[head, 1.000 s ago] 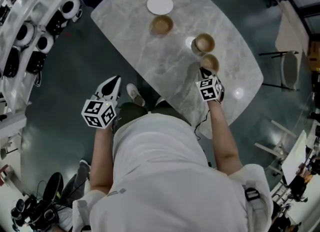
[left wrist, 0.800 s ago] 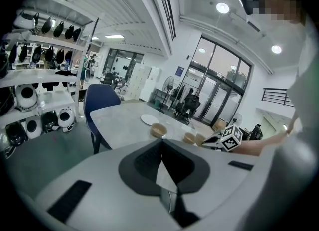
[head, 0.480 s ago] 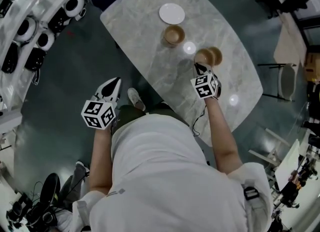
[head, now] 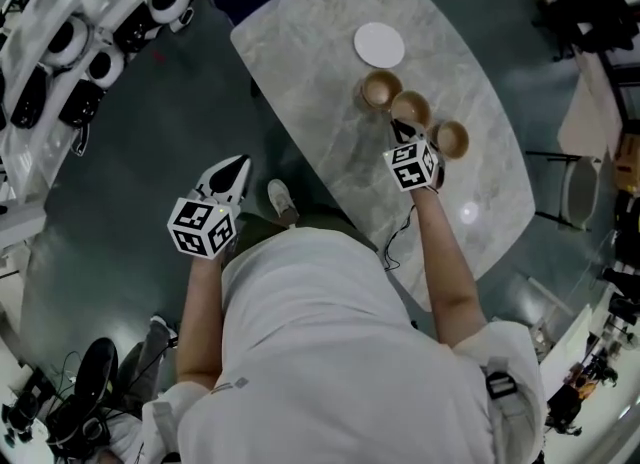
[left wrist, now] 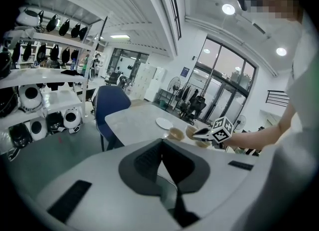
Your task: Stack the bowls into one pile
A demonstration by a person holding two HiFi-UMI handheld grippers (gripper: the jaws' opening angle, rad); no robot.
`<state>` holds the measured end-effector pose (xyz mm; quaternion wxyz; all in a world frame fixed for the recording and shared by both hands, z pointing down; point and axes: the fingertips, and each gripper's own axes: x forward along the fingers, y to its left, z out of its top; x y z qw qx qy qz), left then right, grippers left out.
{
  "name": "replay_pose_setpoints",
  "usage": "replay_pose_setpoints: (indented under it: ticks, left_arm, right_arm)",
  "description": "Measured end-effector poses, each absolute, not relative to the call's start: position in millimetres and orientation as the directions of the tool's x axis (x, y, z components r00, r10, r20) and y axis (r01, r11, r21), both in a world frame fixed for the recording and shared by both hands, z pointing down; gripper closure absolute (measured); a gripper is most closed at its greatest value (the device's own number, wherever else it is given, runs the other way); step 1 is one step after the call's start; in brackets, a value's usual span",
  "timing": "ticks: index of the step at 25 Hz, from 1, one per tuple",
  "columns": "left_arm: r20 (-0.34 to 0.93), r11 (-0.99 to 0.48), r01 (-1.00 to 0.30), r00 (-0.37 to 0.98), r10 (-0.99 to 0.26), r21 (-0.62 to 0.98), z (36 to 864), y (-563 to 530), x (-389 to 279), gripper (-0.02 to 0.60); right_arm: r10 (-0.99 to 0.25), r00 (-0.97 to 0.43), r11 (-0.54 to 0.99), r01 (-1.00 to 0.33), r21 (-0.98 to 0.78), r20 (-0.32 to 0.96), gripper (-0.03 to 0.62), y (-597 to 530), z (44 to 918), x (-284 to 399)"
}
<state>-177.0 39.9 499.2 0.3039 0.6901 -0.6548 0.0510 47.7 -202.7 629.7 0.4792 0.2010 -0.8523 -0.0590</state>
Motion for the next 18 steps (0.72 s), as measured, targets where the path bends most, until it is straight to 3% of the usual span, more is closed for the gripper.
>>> replay_pose_setpoints:
  ticks: [18]
  left_arm:
    - [0.520, 0.145, -0.925, 0.064, -0.852, 0.350, 513.7, 50.3, -222.9, 0.579]
  right_arm:
    - [-0.323, -0.455, 0.944, -0.218, 0.248, 0.830, 0.565, -231.4, 667.6, -17.5]
